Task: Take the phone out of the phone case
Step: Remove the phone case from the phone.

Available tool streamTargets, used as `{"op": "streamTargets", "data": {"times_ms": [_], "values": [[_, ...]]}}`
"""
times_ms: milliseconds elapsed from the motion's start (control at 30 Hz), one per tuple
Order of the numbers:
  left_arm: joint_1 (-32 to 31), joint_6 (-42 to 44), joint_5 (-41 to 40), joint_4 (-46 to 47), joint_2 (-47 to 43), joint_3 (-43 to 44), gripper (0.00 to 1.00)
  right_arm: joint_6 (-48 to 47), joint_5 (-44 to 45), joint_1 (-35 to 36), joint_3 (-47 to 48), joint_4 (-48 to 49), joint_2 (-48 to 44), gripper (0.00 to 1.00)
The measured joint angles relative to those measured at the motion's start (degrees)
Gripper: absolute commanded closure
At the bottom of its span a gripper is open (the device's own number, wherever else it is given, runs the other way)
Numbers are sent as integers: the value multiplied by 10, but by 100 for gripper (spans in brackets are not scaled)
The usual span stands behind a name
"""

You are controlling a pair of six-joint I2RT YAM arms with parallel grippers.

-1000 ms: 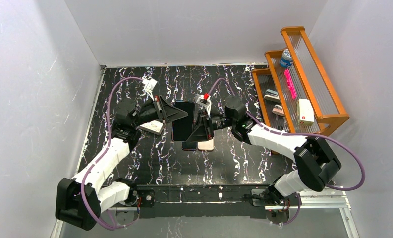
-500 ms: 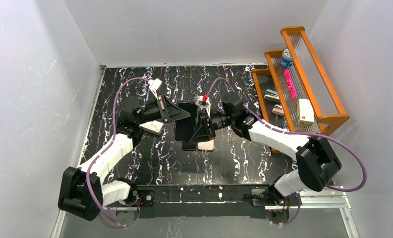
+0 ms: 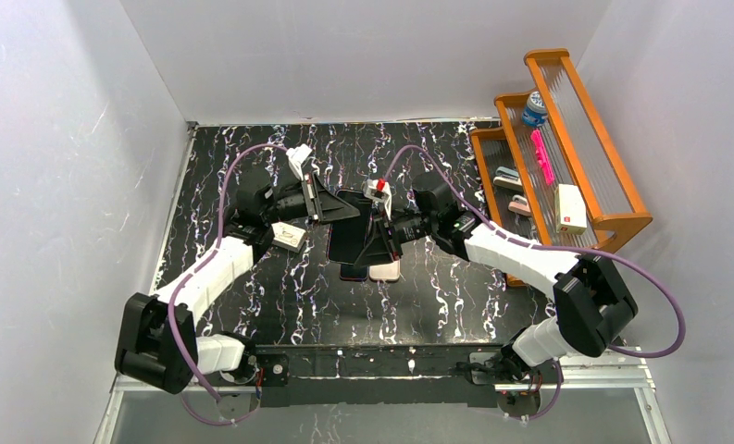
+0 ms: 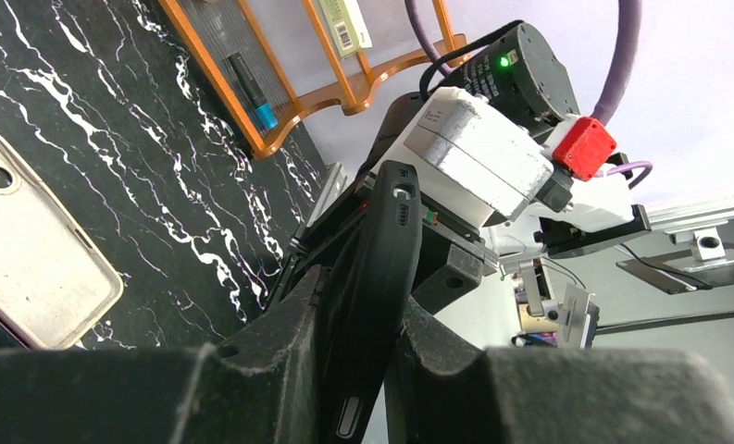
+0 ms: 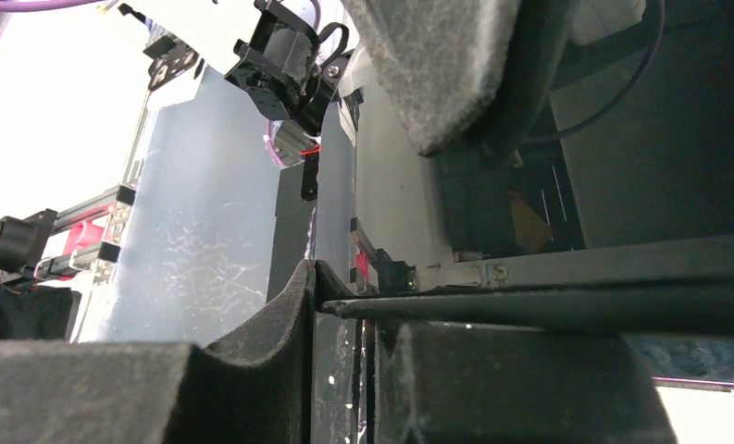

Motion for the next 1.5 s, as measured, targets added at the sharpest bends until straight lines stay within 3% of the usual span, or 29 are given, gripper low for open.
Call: {"op": "streamTargets", "data": {"times_ms": [233,467,833,1067,1233,1400,1500], "values": [[1,-5,0,-15,15,11,100,-14,18,0,0,-5,-5,69],[3,-28,-5,-19,19,11,100,-55,18,1,-3,-4,-10,64],[4,-47,-8,-22,21,11,100,-147,12,7,-10,-3,-16,64],[7,-97,-56,-61,23,7,100,-221,33,33,-8,35,-25,73],[9,-102,-80,-63,21,6,100,-211,58,33,-15,44,-34,65],[9,-99,-110,-48,3,-14,100,-146,99,33,-71,96,-89,40],[9,-112,-126,-25,-8,-34,100,-88,122,33,-113,132,-123,34]]}}
